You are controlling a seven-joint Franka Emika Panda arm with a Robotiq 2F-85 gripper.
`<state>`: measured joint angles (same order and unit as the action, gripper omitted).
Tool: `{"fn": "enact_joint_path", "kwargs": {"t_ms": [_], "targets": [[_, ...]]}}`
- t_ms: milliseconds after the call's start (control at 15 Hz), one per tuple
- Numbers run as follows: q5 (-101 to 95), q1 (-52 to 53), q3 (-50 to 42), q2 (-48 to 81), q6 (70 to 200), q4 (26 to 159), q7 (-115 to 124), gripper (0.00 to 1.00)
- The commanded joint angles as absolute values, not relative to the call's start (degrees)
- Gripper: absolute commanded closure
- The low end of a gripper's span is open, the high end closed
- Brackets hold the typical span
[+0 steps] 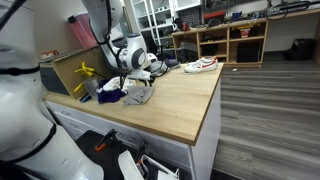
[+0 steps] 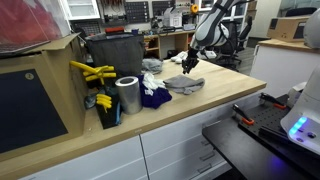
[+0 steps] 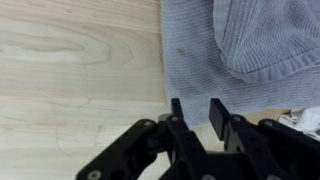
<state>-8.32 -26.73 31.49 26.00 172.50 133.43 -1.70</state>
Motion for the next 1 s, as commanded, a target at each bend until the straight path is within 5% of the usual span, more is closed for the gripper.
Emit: {"fn": "enact_joint_path", "kwargs": {"t_ms": [0, 267, 933], "targets": [[-1.5, -19.9, 26.7, 24.6, 175.0, 135.3, -5.1, 0.95], [4.3, -17.8, 26.3, 25.4, 173.0, 135.2, -5.1, 1.00], [23.8, -28.5, 42.4, 32.6, 163.2, 134.4, -12.1, 1.00]]}}
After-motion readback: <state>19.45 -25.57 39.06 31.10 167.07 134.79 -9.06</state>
